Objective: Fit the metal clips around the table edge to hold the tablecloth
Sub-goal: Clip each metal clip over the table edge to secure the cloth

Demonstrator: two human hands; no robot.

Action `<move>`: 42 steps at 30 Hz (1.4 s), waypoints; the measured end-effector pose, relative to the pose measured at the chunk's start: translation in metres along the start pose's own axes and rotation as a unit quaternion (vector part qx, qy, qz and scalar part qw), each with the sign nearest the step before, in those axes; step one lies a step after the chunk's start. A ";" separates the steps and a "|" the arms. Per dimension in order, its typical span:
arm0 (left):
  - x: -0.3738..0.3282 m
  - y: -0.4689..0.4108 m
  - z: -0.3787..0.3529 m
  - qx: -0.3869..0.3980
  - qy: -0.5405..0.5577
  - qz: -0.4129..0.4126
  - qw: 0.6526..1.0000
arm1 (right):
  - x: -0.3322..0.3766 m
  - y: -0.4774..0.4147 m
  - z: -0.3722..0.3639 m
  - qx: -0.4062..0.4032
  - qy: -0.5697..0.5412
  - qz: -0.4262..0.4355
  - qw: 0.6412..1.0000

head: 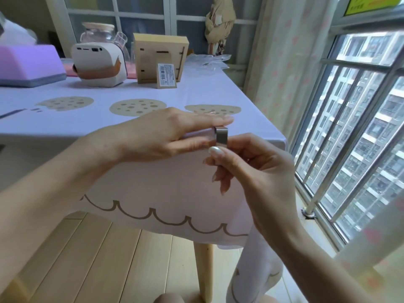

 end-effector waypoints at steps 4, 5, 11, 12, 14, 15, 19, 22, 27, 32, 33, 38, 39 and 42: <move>0.007 -0.001 -0.003 -0.014 -0.032 -0.014 0.999 | -0.014 0.013 0.002 0.017 0.157 0.148 0.976; 0.007 -0.001 -0.002 -0.012 -0.033 -0.017 0.999 | -0.018 0.014 0.003 0.023 0.222 0.199 0.954; 0.006 0.000 0.000 -0.005 -0.023 -0.017 1.000 | -0.028 0.003 0.014 -0.030 0.498 0.421 0.757; 0.005 0.001 -0.001 -0.005 -0.023 -0.016 1.000 | -0.028 0.001 0.016 -0.031 0.500 0.438 0.746; 0.005 0.001 0.000 -0.009 -0.028 -0.017 0.999 | -0.027 -0.002 0.017 -0.033 0.489 0.457 0.742; 0.005 0.001 0.000 -0.011 -0.031 -0.018 0.999 | -0.025 -0.003 0.016 -0.037 0.481 0.459 0.746; 0.006 -0.001 0.001 -0.012 -0.033 -0.019 0.999 | -0.013 -0.006 0.009 -0.064 0.467 0.443 0.763; 0.005 -0.002 -0.001 -0.008 -0.027 -0.019 0.999 | -0.009 -0.005 0.003 -0.083 0.452 0.425 0.780; 0.003 0.000 0.002 -0.017 -0.010 -0.023 1.000 | -0.010 -0.003 -0.002 -0.100 0.432 0.398 0.803; 0.001 0.001 0.003 -0.019 0.011 -0.008 1.000 | -0.003 -0.012 -0.008 -0.094 0.402 0.355 0.839; 0.000 0.001 0.004 -0.022 0.012 -0.012 1.000 | -0.001 -0.013 -0.010 -0.089 0.400 0.348 0.844; -0.002 0.001 0.004 -0.021 0.018 -0.011 1.000 | 0.000 -0.008 -0.011 -0.072 0.377 0.326 0.864; -0.002 0.001 0.003 -0.022 0.016 -0.009 1.000 | 0.000 -0.005 -0.010 -0.070 0.365 0.328 0.869; -0.002 0.002 0.002 -0.017 0.008 -0.002 1.000 | -0.008 0.004 -0.009 -0.058 0.331 0.331 0.882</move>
Point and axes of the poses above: each hand's wrist, its own y-axis away from the middle knuckle, its own z-axis out of the back of the hand, x = y × z, the point moved 1 cm from there along -y, towards the middle knuckle, and after that the axes turned 9 degrees about z, right-handed, at the moved point
